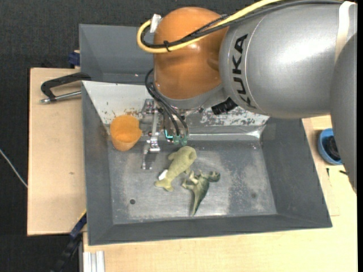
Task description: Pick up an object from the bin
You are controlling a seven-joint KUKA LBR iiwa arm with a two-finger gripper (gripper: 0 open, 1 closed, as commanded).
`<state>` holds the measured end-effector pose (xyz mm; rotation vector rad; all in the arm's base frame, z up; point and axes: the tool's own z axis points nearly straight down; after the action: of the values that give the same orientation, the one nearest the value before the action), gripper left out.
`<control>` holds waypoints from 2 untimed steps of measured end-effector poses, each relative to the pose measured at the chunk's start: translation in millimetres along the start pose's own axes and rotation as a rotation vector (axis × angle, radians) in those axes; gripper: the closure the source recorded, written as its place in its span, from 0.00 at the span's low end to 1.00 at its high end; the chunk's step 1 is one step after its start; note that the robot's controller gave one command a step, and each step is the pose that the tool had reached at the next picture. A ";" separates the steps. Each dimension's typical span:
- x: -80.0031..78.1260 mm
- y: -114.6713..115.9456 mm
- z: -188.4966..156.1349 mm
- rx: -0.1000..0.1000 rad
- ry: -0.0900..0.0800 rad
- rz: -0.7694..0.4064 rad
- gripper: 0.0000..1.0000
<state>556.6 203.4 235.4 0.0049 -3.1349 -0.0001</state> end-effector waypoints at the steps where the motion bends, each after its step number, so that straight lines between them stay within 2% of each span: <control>1: -25.4 -78.4 37.7 0.003 -0.005 -0.292 0.00; 2: -23.2 -116.2 154.7 -0.002 -0.008 -0.559 0.00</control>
Offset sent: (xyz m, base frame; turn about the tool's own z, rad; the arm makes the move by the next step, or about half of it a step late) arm 0.0245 -0.0758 -0.0377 -0.2953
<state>579.1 87.2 80.5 0.8719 -3.0200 -0.0065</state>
